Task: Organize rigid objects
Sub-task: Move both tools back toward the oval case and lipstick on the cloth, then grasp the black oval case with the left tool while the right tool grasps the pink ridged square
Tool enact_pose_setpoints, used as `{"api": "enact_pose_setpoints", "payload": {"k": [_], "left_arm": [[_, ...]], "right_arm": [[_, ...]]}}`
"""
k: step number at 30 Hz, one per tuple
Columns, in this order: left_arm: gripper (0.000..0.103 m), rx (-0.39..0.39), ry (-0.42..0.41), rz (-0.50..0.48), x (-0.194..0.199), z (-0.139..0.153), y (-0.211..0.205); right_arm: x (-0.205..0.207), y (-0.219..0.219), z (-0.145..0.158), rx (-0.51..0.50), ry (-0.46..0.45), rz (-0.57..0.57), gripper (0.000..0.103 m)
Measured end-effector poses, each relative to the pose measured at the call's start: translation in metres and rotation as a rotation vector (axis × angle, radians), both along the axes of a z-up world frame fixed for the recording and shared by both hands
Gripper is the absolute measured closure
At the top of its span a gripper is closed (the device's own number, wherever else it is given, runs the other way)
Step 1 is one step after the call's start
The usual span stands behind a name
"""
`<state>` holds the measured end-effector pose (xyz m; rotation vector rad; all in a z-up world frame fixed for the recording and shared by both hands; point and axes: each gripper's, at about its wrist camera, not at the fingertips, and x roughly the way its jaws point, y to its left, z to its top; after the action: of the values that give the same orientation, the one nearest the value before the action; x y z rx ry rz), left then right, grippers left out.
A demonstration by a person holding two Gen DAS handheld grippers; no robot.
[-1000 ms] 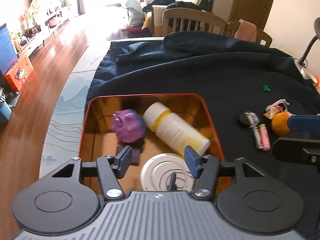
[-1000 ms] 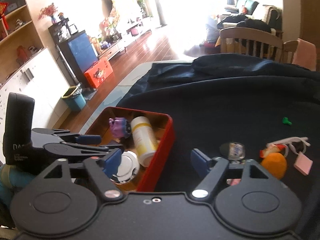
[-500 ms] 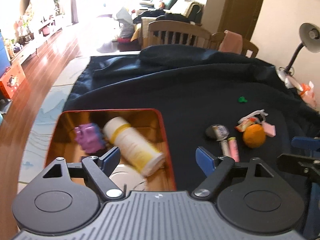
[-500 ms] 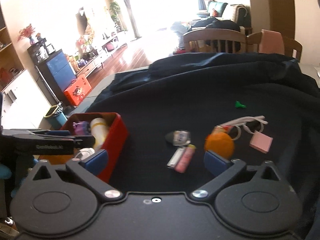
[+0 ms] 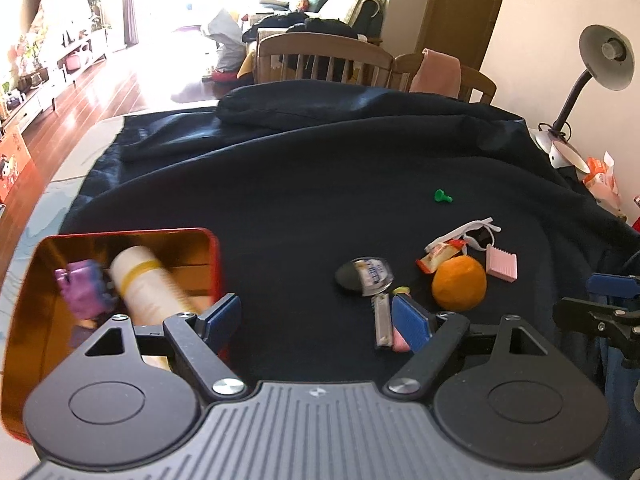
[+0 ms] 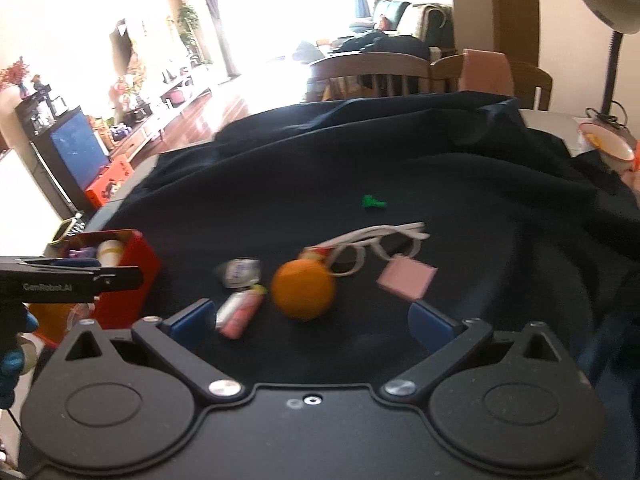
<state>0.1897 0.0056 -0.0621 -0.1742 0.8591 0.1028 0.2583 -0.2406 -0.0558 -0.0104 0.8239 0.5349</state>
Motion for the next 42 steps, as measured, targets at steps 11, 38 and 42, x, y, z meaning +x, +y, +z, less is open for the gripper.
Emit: {"api": "enact_pose_setpoints", "payload": {"k": [11, 38, 42], "left_arm": [[0.020, 0.014, 0.074, 0.046, 0.056, -0.029, -0.029], [0.020, 0.048, 0.162, 0.108, 0.113, -0.080, -0.041], [0.021, 0.076, 0.156, 0.097, 0.112, -0.081, -0.044]], "right_arm": [[0.034, -0.023, -0.026, -0.098, -0.056, 0.122, 0.000], [0.098, 0.001, -0.087, -0.144, 0.006, -0.075, 0.011], [0.094, 0.006, -0.087, -0.181, -0.013, -0.101, 0.018]]}}
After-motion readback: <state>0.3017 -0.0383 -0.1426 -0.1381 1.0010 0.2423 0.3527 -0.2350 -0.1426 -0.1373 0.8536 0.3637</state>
